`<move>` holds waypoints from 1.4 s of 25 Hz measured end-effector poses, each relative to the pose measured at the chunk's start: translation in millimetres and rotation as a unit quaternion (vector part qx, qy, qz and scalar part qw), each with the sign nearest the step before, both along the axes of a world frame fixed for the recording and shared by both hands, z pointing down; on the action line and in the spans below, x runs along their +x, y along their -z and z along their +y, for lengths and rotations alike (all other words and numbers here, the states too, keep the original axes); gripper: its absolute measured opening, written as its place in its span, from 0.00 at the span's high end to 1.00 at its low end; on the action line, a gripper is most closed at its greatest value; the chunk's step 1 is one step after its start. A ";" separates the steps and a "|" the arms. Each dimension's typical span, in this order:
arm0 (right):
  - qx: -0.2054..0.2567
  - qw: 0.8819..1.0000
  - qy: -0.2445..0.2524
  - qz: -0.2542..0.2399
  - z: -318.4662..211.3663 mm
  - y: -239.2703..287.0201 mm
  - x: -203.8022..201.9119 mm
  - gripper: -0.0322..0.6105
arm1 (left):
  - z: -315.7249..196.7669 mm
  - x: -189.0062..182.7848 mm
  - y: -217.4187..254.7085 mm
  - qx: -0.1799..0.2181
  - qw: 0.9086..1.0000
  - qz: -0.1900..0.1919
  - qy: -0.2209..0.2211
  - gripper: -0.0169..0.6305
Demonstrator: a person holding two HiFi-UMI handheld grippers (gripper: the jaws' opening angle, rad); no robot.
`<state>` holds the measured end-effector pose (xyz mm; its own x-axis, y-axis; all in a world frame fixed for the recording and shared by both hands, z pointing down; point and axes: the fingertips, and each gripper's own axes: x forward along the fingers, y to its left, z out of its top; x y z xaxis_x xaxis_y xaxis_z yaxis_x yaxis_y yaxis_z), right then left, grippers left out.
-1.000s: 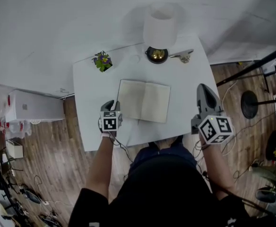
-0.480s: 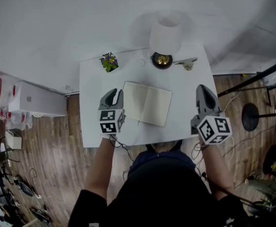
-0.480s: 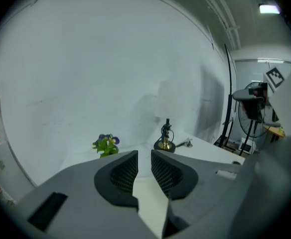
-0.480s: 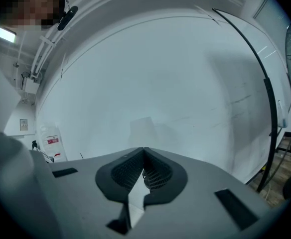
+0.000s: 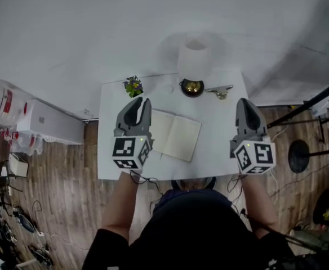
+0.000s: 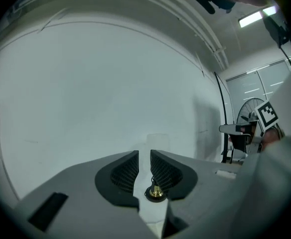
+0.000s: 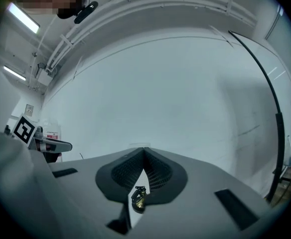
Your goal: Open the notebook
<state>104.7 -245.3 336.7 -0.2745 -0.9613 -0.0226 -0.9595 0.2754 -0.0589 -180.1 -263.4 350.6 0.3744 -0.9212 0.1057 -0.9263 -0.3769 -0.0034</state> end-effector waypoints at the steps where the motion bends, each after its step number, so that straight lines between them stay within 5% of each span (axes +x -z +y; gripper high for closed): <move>1: 0.010 1.000 0.004 0.001 -0.7 7.6 0.8 0.94 | 1.4 4.8 11.4 0.010 1.000 0.001 0.001 0.86; 10: 0.077 0.997 0.027 0.015 12.4 56.7 11.8 0.94 | 24.8 31.7 78.9 0.075 0.997 0.019 0.008 0.87; 35: 0.078 0.996 0.043 0.031 19.9 56.4 11.0 0.94 | 34.7 39.8 72.1 0.056 0.998 0.018 0.011 0.89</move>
